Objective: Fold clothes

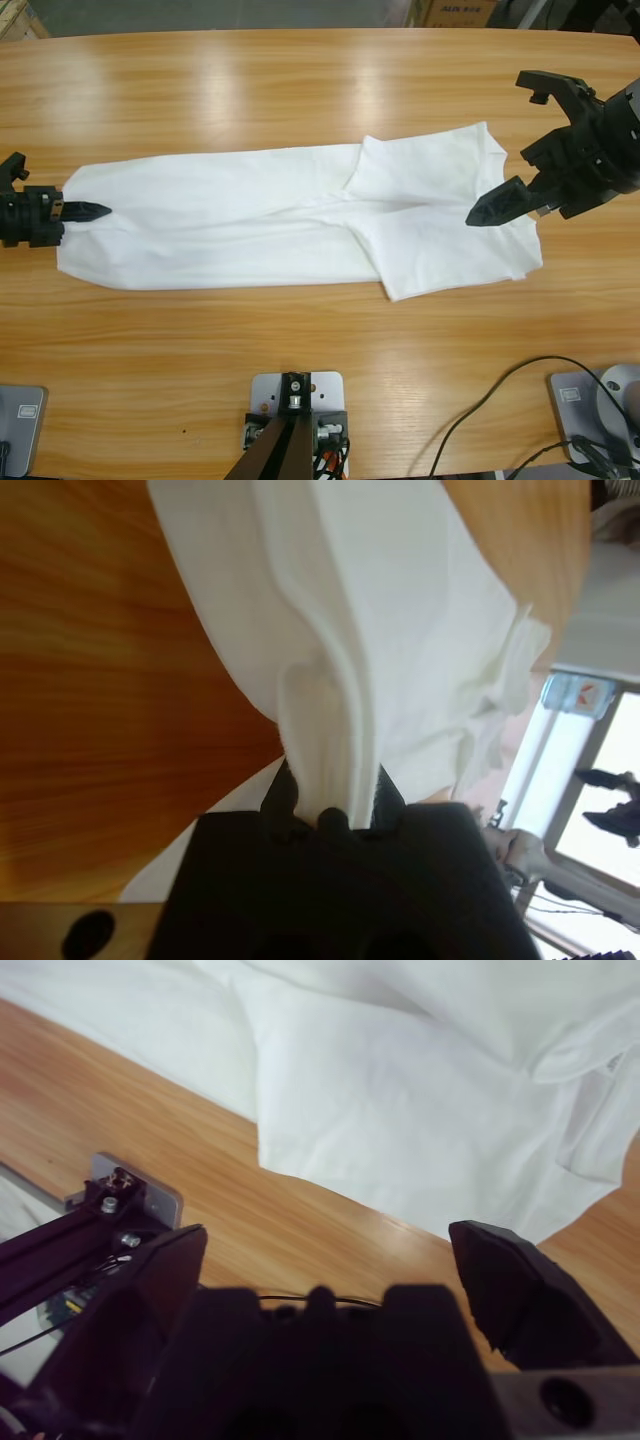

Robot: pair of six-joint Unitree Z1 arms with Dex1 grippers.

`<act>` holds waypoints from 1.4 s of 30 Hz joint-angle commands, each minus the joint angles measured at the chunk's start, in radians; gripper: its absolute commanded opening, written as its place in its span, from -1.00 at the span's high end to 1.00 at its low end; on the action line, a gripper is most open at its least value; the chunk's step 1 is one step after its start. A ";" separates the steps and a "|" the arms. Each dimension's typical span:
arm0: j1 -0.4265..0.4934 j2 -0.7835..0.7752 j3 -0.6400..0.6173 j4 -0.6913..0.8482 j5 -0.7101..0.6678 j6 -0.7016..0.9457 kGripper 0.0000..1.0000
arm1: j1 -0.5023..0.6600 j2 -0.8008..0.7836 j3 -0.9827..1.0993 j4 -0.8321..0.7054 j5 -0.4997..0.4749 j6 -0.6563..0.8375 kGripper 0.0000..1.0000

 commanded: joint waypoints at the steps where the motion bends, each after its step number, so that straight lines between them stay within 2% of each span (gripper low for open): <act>1: 0.111 -0.019 -0.017 0.047 -0.007 -0.008 1.00 | 0.010 -0.032 0.039 -0.012 0.014 0.013 -0.96; 4: 0.156 -0.020 -0.047 0.078 -0.007 0.000 1.00 | 0.010 -0.037 0.039 -0.010 0.014 0.013 -0.96; 7: 0.201 -0.014 -0.123 0.172 -0.007 0.028 1.00 | 0.010 -0.038 0.039 -0.009 0.014 0.013 -0.96; 11: 0.205 0.002 -0.198 0.256 -0.015 0.052 1.00 | 0.010 -0.029 0.035 -0.012 0.015 0.013 -0.97; 14: 0.149 -0.019 -0.309 0.407 -0.016 0.091 1.00 | 0.010 -0.015 0.037 -0.023 0.016 0.013 -0.97; 23: -0.079 -0.080 -0.496 0.564 0.000 0.053 1.00 | 0.010 0.013 0.067 -0.090 0.031 0.013 -0.97; 33: -0.233 -0.093 -0.607 0.642 0.036 -0.005 1.00 | 0.010 0.016 0.084 -0.126 0.037 0.011 -0.98; 42: -0.385 -0.024 -0.754 0.676 0.061 -0.066 1.00 | 0.009 -0.007 0.107 -0.139 0.040 0.012 -0.98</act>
